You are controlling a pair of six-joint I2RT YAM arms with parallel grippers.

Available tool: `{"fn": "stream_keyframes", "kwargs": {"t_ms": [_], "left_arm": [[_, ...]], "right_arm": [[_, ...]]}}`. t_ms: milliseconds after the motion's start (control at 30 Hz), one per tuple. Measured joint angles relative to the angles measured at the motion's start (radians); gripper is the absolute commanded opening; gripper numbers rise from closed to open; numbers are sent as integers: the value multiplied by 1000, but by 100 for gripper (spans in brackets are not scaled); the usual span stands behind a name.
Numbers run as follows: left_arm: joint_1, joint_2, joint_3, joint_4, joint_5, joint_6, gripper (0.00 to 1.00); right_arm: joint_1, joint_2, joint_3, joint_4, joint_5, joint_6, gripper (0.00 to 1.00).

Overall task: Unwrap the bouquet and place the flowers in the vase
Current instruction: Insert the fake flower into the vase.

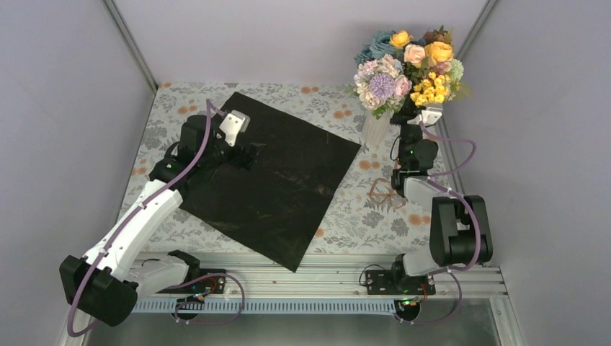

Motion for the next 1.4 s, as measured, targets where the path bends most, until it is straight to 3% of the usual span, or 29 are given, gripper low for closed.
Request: {"fn": "stream_keyframes", "kwargs": {"t_ms": [400,967,1133,1400], "left_arm": [[3,-31,-8,0,0,2,100],[13,-32,-13,0,0,2,100],[13,-32,-13,0,0,2,100],[13,-32,-13,0,5,2,100]], "right_arm": [[-12,89,116,-107,-55,1,4],[-11,86,98,-164,-30,26,4],[-11,43,106,-261,-17,29,13],[-11,109,161,-303,-33,33,4]]}}
